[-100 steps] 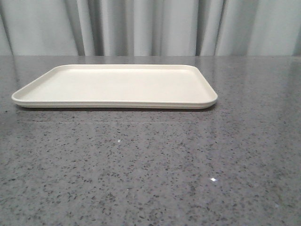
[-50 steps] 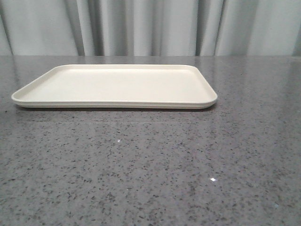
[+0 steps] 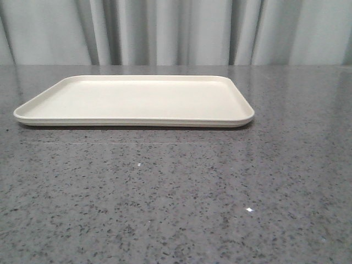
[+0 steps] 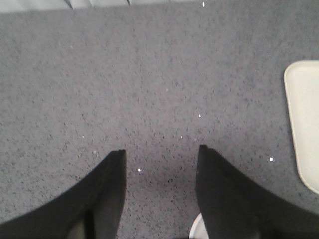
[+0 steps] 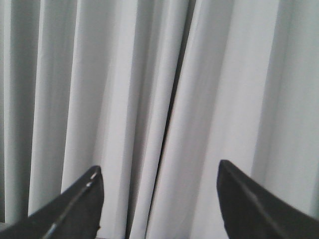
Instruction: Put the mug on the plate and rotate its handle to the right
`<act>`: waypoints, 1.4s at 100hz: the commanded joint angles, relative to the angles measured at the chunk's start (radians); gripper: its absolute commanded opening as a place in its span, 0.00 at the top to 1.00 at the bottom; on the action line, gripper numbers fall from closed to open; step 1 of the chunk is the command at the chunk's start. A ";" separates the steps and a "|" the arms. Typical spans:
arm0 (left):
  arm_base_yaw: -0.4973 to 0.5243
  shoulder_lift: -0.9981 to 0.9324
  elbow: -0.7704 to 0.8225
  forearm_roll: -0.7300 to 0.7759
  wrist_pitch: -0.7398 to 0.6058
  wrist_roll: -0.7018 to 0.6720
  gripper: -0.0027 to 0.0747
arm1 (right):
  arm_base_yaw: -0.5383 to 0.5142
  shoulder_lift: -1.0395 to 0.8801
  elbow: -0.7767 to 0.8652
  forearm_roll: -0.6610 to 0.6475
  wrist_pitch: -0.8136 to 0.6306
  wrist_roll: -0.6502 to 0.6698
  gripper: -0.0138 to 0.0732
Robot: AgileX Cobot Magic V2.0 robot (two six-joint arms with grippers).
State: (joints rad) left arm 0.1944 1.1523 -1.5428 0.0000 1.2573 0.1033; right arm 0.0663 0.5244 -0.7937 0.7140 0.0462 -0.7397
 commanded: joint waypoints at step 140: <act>0.000 -0.129 0.480 -0.064 -0.028 0.004 0.55 | 0.000 0.013 -0.034 -0.006 -0.029 -0.013 0.28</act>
State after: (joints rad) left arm 0.1944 1.0379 -1.0478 -0.0517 1.2574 0.1075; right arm 0.0663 0.5244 -0.7937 0.7118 0.0676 -0.7397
